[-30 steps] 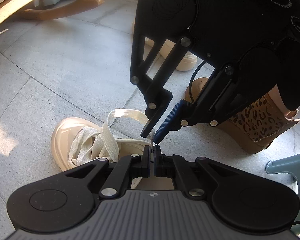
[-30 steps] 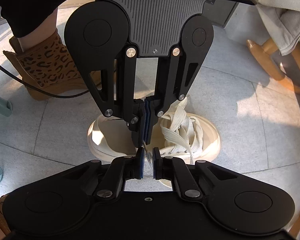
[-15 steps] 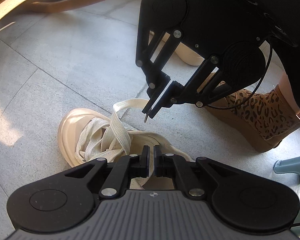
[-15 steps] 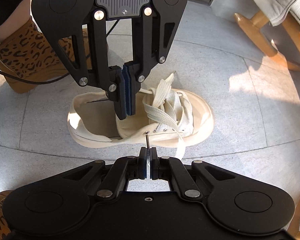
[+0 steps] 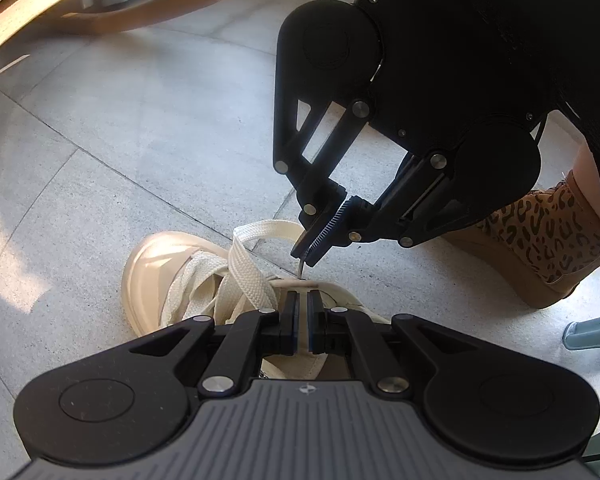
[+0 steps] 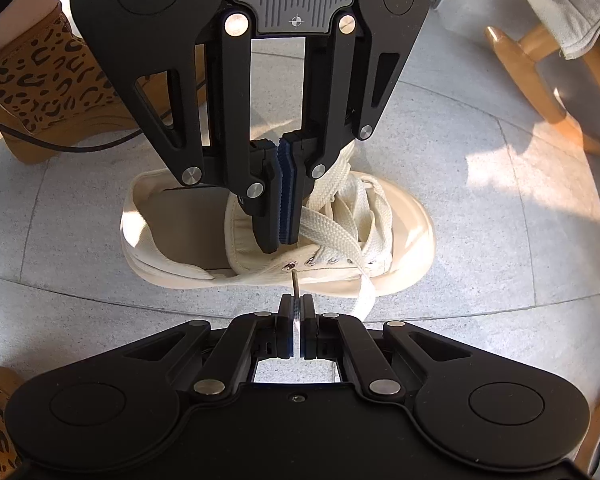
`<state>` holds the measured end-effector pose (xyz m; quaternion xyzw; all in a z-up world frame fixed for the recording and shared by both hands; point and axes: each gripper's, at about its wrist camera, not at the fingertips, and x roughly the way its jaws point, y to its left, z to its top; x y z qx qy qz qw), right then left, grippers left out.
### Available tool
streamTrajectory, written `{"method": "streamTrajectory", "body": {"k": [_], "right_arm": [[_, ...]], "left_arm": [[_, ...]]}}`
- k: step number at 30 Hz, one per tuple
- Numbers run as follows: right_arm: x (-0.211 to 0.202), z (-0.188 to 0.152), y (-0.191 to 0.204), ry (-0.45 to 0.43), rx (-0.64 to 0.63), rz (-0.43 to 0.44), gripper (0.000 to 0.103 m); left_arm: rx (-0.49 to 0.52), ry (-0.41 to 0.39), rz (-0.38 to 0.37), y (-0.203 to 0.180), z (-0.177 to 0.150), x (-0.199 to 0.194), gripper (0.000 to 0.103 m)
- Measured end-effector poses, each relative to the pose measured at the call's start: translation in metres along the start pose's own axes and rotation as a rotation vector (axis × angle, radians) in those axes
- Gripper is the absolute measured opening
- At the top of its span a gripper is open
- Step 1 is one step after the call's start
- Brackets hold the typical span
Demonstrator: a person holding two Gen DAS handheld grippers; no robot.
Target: Lace up shoes with both hands
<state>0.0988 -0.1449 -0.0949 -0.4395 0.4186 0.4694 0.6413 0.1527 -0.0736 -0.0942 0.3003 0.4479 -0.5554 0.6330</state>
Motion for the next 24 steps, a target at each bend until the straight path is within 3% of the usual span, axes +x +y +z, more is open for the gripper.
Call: {"method": "streamTrajectory", "body": {"k": [11, 24], "right_arm": [[-0.003, 0.012, 0.013, 0.001, -0.105, -0.067, 0.001], [-0.013, 0.025, 0.015, -0.038, -0.109, -0.060, 0.001]], "left_arm": [[0.023, -0.001, 0.017, -0.001, -0.001, 0.002, 0.002], [0.068, 0.003, 0.023, 0.000, -0.002, 0.009, 0.006]]}}
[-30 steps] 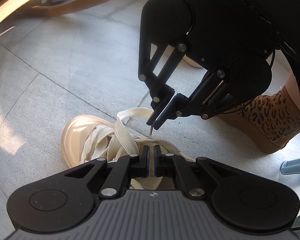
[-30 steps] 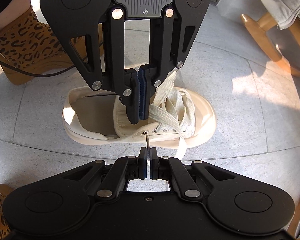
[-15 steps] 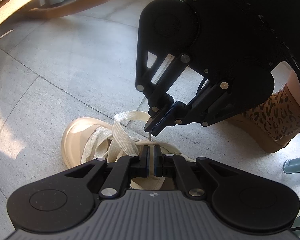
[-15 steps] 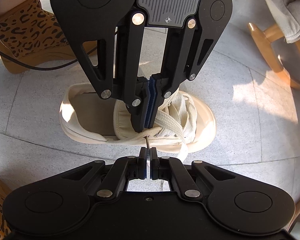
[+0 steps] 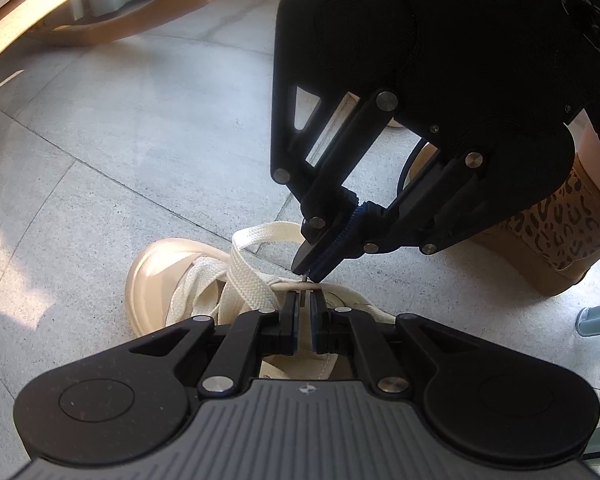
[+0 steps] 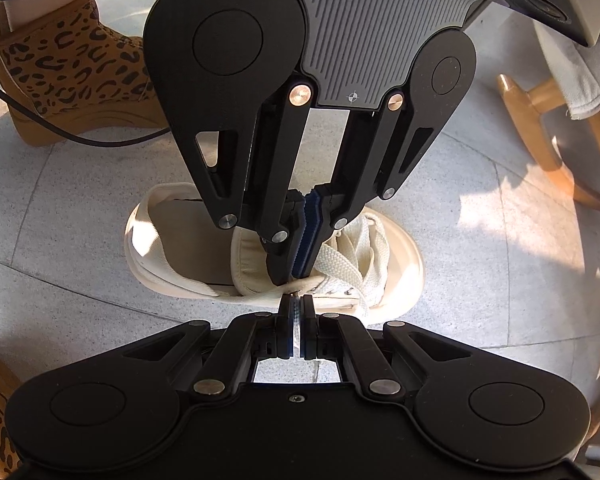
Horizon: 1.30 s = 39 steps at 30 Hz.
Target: Lace up shoes with both hands
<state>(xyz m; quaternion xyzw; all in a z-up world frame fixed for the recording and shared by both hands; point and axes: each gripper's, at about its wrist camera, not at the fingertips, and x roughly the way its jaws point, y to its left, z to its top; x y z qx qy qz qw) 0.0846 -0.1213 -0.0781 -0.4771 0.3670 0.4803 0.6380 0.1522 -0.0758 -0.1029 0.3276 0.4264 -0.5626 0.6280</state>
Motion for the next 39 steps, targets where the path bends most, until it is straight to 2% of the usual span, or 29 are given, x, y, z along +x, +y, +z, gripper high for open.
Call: {"method": "streamTrajectory", "body": {"k": [10, 14, 17, 19, 24, 29, 31, 35, 39], "right_arm": [[-0.004, 0.007, -0.003, -0.003, 0.018, -0.003, 0.001], [-0.016, 0.009, -0.014, -0.013, 0.117, 0.025, 0.002], [-0.028, 0.011, -0.020, -0.071, 0.210, 0.087, 0.002], [-0.031, 0.012, -0.020, -0.102, 0.242, 0.117, 0.002], [-0.018, 0.017, -0.015, -0.074, 0.225, 0.092, 0.002], [-0.012, 0.020, -0.019, -0.066, 0.269, 0.088, 0.002], [-0.012, 0.008, -0.028, -0.077, 0.283, 0.084, 0.002], [-0.020, -0.027, -0.020, -0.114, 0.305, 0.096, 0.002], [-0.002, -0.019, -0.003, -0.103, 0.286, 0.098, 0.002]], "left_arm": [[0.043, 0.000, -0.001, -0.003, 0.001, -0.002, 0.001], [0.053, 0.008, 0.004, -0.005, 0.000, -0.009, 0.001], [0.052, 0.016, -0.009, -0.003, -0.001, -0.020, 0.001], [0.048, 0.028, -0.021, -0.003, -0.003, -0.029, 0.001], [0.036, 0.070, -0.046, -0.004, -0.010, -0.057, 0.001], [0.002, 0.134, -0.055, 0.005, -0.018, -0.084, 0.001], [-0.005, 0.154, -0.048, 0.007, -0.019, -0.094, 0.001], [-0.027, 0.197, -0.032, 0.011, -0.022, -0.118, 0.001], [-0.056, 0.228, -0.025, 0.014, -0.022, -0.140, 0.000]]}}
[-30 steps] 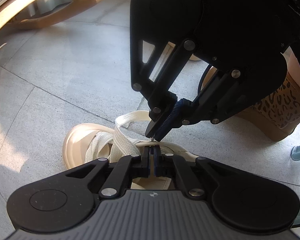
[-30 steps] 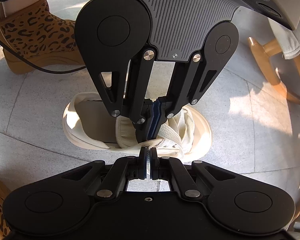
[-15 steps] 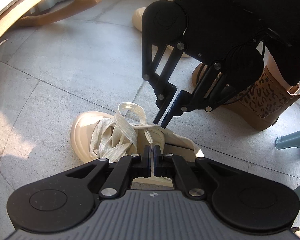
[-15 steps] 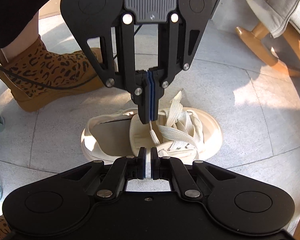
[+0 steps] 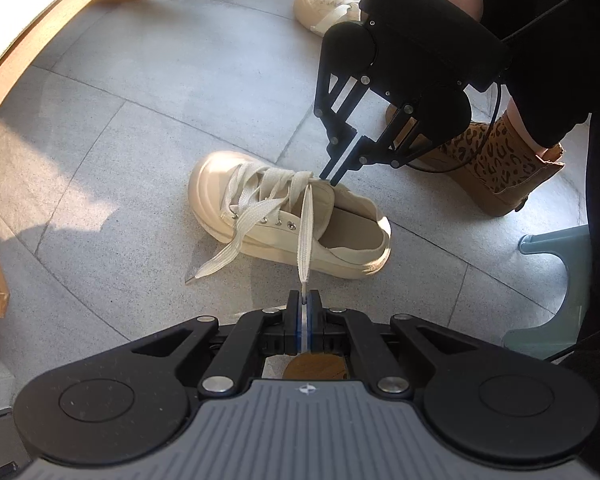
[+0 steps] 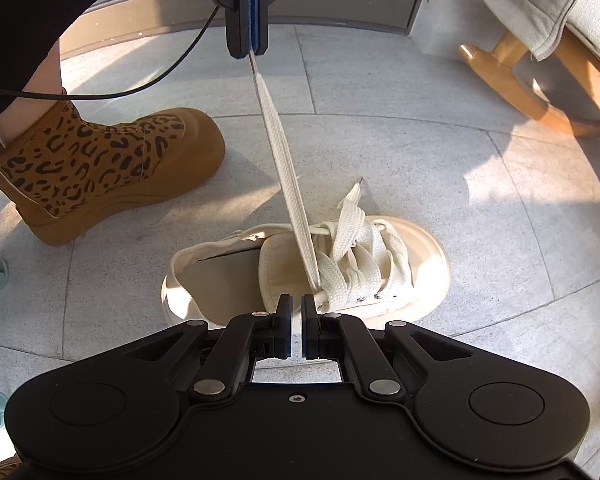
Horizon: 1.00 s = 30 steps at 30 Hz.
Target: Lace up shoes with both hands
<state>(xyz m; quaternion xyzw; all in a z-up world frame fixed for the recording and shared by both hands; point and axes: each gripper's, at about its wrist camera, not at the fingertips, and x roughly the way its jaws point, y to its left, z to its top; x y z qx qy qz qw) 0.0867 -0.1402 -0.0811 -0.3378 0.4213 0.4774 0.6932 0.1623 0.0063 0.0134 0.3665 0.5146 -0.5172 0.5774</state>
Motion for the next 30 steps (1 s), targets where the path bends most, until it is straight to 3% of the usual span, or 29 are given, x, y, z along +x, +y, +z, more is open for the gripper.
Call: {"method": "streamTrajectory", "body": {"k": [4, 7, 9, 10, 13, 16, 19, 25, 27, 29, 30], "right_arm": [[0.005, 0.003, 0.001, 0.012, -0.002, -0.001, 0.003], [0.004, 0.002, 0.001, 0.011, 0.003, -0.004, 0.003], [0.002, 0.001, 0.000, 0.010, 0.004, -0.009, 0.003], [0.002, 0.001, 0.000, 0.008, 0.007, -0.011, 0.005], [-0.004, 0.001, 0.000, -0.026, 0.007, -0.016, 0.016], [-0.004, 0.001, 0.005, -0.047, -0.039, -0.032, 0.038], [0.002, 0.002, 0.014, -0.051, -0.142, -0.043, 0.038], [0.020, 0.012, 0.023, -0.029, -0.235, -0.029, 0.036], [0.026, 0.015, 0.025, -0.011, -0.249, -0.018, 0.027], [0.029, 0.017, 0.024, 0.008, -0.232, -0.008, 0.002], [0.030, 0.017, 0.022, 0.017, -0.216, -0.001, 0.001]], "left_arm": [[-0.006, 0.028, 0.037, 0.003, -0.006, -0.009, 0.000], [-0.031, -0.005, 0.043, 0.007, -0.007, -0.003, 0.000], [-0.013, -0.036, 0.054, 0.007, -0.004, 0.005, 0.004], [-0.008, -0.048, 0.061, 0.007, -0.003, 0.008, 0.012], [0.038, -0.095, 0.076, 0.009, 0.002, 0.028, 0.029], [0.126, -0.115, 0.119, 0.010, 0.006, 0.052, 0.030], [0.191, -0.109, 0.139, 0.010, 0.010, 0.075, 0.031], [0.260, -0.177, 0.086, 0.026, 0.014, 0.111, 0.031], [0.272, -0.158, 0.083, 0.032, 0.014, 0.122, 0.031], [0.294, -0.131, 0.104, 0.036, 0.012, 0.133, 0.031], [0.298, -0.111, 0.113, 0.040, 0.010, 0.140, 0.031]]}}
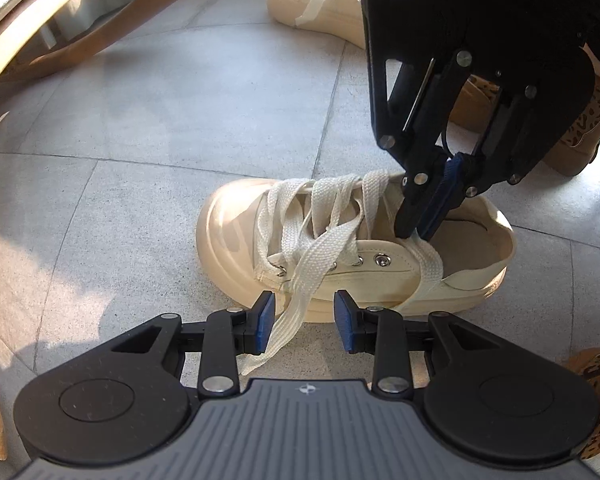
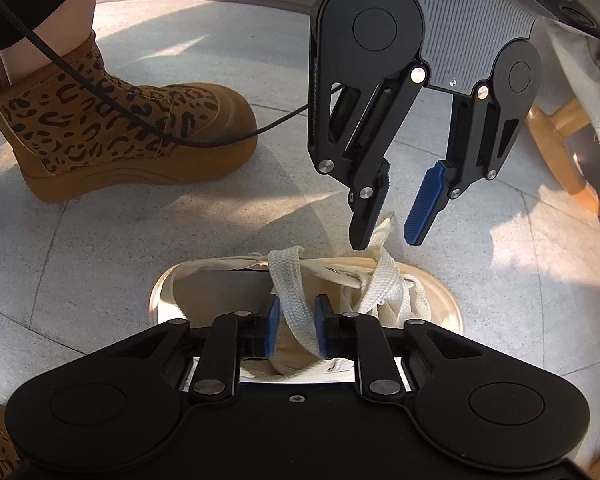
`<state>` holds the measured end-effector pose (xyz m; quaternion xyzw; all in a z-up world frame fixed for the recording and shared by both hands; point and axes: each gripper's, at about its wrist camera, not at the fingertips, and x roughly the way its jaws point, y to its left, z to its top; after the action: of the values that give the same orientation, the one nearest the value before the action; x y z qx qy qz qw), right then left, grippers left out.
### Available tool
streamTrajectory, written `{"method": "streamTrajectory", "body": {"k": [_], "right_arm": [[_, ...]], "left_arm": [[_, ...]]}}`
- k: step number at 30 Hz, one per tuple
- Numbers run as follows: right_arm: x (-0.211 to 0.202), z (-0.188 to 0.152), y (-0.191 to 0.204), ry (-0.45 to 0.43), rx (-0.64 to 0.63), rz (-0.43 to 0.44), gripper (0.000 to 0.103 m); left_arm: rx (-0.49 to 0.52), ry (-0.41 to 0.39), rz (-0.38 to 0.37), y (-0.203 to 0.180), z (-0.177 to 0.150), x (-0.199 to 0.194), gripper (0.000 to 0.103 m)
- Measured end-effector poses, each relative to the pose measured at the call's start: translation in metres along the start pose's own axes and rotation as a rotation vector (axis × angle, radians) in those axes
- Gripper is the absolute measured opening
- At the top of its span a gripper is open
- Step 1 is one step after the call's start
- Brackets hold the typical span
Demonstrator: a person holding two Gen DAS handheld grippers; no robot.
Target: Lace up shoes with both hands
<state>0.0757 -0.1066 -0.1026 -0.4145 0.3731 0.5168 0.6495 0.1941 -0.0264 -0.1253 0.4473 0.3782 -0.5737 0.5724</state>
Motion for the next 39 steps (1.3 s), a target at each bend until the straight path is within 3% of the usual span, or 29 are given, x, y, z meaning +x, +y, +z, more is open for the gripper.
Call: {"method": "streamTrajectory", "body": {"k": [6, 11, 13, 16, 18, 21, 23, 25, 31, 33, 34, 35, 39], "right_arm": [[-0.021, -0.004, -0.020, -0.047, 0.168, 0.014, 0.000], [-0.043, -0.011, -0.049, -0.081, 0.321, -0.092, 0.000], [-0.047, -0.014, -0.061, -0.057, 0.389, -0.148, 0.000], [-0.042, -0.021, -0.070, 0.000, 0.436, -0.152, 0.001], [-0.040, -0.022, -0.066, 0.004, 0.420, -0.122, 0.002], [-0.042, -0.014, -0.051, -0.049, 0.326, -0.036, 0.004], [-0.040, -0.006, -0.039, -0.052, 0.249, -0.006, 0.018], [-0.034, 0.000, -0.026, -0.041, 0.170, 0.000, 0.026], [-0.019, 0.005, -0.015, -0.014, 0.087, -0.008, 0.026], [-0.016, 0.004, -0.014, -0.001, 0.075, -0.010, 0.024], [-0.014, 0.004, -0.014, 0.004, 0.076, -0.007, 0.019], [-0.013, 0.004, -0.015, 0.011, 0.079, -0.003, 0.001], [-0.017, 0.000, -0.019, 0.007, 0.134, 0.005, 0.000]], "left_arm": [[-0.032, 0.077, 0.030, 0.013, -0.023, 0.022, 0.031], [0.047, 0.133, 0.086, 0.013, -0.028, 0.029, 0.031], [0.093, 0.158, 0.095, 0.010, -0.027, 0.033, 0.031], [0.146, 0.195, 0.088, 0.007, -0.026, 0.041, 0.030], [0.182, 0.214, 0.085, 0.008, -0.027, 0.048, 0.028], [0.156, 0.205, 0.063, 0.014, -0.026, 0.050, 0.023], [0.128, 0.208, 0.040, 0.020, -0.024, 0.050, 0.012], [0.105, 0.221, 0.022, 0.022, -0.023, 0.050, 0.006], [0.047, 0.226, 0.002, 0.021, -0.024, 0.044, 0.003], [0.017, 0.220, 0.007, 0.022, -0.024, 0.039, 0.003], [0.009, 0.218, 0.011, 0.021, -0.024, 0.037, 0.003], [0.000, 0.215, 0.015, 0.021, -0.024, 0.033, 0.003], [-0.036, 0.215, 0.032, 0.019, -0.022, 0.022, 0.003]]}}
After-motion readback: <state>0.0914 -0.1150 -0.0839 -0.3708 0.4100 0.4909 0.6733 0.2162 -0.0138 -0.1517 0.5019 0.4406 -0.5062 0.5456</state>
